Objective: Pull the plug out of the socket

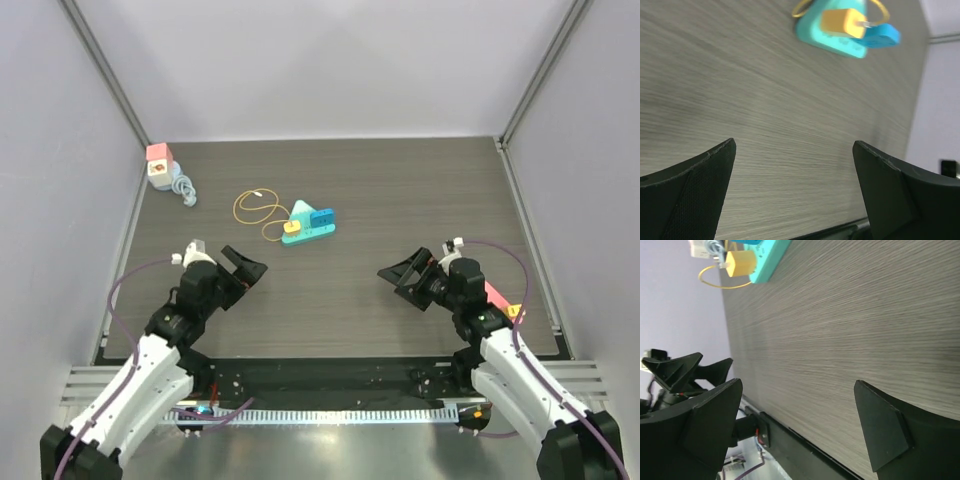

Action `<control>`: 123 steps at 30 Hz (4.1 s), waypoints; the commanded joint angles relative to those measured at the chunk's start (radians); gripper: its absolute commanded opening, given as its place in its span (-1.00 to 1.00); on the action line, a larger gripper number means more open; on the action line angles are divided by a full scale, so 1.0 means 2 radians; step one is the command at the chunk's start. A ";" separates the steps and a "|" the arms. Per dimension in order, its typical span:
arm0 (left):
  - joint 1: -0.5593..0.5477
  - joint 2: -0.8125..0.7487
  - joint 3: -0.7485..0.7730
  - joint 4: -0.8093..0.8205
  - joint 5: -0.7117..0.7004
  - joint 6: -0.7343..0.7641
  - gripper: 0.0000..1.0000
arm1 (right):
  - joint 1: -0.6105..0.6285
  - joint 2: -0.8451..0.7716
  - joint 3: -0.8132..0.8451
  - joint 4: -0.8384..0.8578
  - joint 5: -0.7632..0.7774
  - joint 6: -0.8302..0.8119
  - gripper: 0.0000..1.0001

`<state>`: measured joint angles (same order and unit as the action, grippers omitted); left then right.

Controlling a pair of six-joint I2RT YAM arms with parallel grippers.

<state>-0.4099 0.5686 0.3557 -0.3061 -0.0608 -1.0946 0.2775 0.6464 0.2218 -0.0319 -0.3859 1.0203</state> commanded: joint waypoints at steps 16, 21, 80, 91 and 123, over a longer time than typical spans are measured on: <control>0.010 0.168 0.177 -0.234 -0.175 -0.002 0.99 | -0.003 0.148 0.190 -0.226 0.219 -0.153 1.00; 0.014 0.183 0.157 -0.089 -0.037 0.060 0.99 | -0.018 0.158 0.233 -0.272 0.247 -0.161 0.99; -0.300 0.839 0.605 0.338 0.296 0.211 0.95 | -0.412 0.202 0.239 -0.358 0.290 -0.140 0.84; -0.297 0.833 0.604 0.326 0.278 0.220 0.94 | -0.305 0.194 0.201 -0.322 0.247 -0.117 0.73; -0.284 0.846 0.520 0.460 0.255 0.058 0.03 | -0.164 0.133 0.319 -0.392 0.335 -0.135 0.82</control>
<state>-0.9619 2.2471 1.3560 0.5549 0.4240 -0.9447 -0.0479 0.9287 0.8398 -0.7460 0.2096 0.7940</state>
